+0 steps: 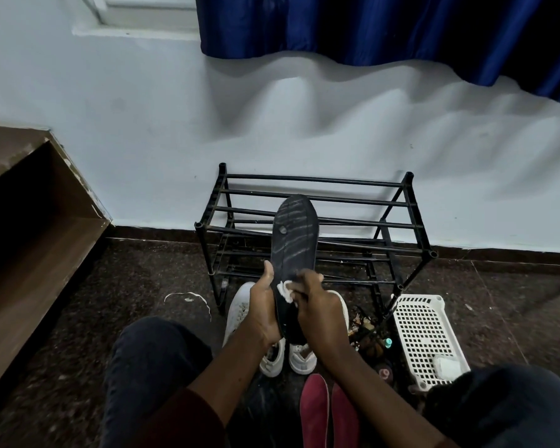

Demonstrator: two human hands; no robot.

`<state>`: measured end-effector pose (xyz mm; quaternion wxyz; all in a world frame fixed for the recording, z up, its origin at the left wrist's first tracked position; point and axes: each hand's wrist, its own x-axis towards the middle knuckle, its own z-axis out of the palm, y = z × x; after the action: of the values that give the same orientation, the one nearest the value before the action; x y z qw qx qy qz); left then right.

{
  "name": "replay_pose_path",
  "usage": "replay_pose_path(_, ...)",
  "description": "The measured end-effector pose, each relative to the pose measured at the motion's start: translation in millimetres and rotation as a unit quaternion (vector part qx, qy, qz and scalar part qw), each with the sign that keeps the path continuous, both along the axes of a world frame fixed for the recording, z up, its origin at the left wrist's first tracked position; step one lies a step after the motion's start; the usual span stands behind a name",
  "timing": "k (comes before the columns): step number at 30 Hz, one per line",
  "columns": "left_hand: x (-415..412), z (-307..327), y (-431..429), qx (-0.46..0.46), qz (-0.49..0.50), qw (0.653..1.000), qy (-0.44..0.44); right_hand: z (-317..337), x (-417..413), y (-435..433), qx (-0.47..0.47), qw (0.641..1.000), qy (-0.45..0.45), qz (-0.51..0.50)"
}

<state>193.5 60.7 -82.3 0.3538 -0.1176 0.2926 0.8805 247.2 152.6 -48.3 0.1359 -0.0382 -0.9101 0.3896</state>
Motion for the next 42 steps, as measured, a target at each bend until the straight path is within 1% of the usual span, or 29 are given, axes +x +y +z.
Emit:
replay_pose_path(3,9.5,3.7,5.0,0.031,-0.003,0.999,0.011,5.6,-20.1,5.7,0.008,1.000,0.014,-0.015)
replay_pose_path(6,9.3,4.3,3.6,0.058,0.002,0.998,0.013,10.1,-25.1,5.9,0.001,1.000,0.009,-0.001)
replay_pose_path(9,6.4,4.0,0.6,0.045,-0.012,0.999,-0.008,9.6,-13.0,-1.0,0.028,0.998,0.019,0.050)
replay_pose_path(11,3.0,4.7,-1.7,0.040,-0.002,0.999,-0.025,5.8,2.2,-7.1,0.002,0.995,0.010,0.095)
replay_pose_path(14,-2.8,7.5,-6.6,0.053,0.039,0.997,-0.038,-3.4,24.3,-7.4,-0.030,0.991,0.000,0.127)
replay_pose_path(16,-3.6,11.1,-8.2,0.060,0.048,0.996,-0.044,-7.1,33.4,-2.0,-0.010,0.987,0.023,0.159)
replay_pose_path(18,-3.3,11.1,-7.9,0.051,0.052,0.997,-0.038,-8.1,34.7,6.3,0.034,0.981,0.068,0.176)
replay_pose_path(21,-4.3,9.8,-6.7,0.051,0.055,0.997,-0.022,-3.8,25.5,12.0,0.073,0.979,0.097,0.162)
replay_pose_path(23,-4.5,8.9,-3.8,0.061,0.034,0.997,-0.013,-1.9,14.6,9.0,0.084,0.983,0.105,0.127)
replay_pose_path(25,0.7,11.9,0.8,0.052,-0.007,0.999,-0.004,-0.4,5.4,2.3,0.063,0.990,0.082,0.092)
replay_pose_path(27,5.3,11.5,3.7,0.045,-0.039,0.998,0.006,1.6,2.8,-3.3,0.020,0.995,0.054,0.081)
replay_pose_path(28,4.8,9.4,3.6,0.044,-0.037,0.998,0.011,2.6,4.3,-5.0,0.004,0.996,0.043,0.084)
replay_pose_path(31,-3.4,2.5,-2.5,0.073,0.025,0.997,0.014,-0.7,20.0,-5.2,-0.030,0.991,0.032,0.126)
replay_pose_path(33,-6.8,3.5,-7.4,0.074,0.052,0.996,0.012,-5.9,32.8,-1.4,-0.023,0.985,0.044,0.165)
replay_pose_path(35,-7.5,3.4,-7.9,0.073,0.056,0.996,0.016,-8.8,40.2,5.0,0.004,0.981,0.059,0.183)
replay_pose_path(37,-7.9,3.8,-8.1,0.063,0.065,0.996,0.012,-10.0,38.6,10.2,0.041,0.980,0.078,0.179)
replay_pose_path(39,-10.3,-1.0,-7.3,0.055,0.064,0.996,0.007,-8.7,30.4,11.0,0.066,0.982,0.097,0.149)
replay_pose_path(40,-9.7,-1.7,-6.6,0.047,0.060,0.997,0.007,-7.5,25.6,9.8,0.059,0.986,0.089,0.129)
replay_pose_path(42,-4.9,-0.6,-2.8,0.033,0.033,0.999,0.014,-6.1,16.8,6.3,0.002,0.994,0.042,0.102)
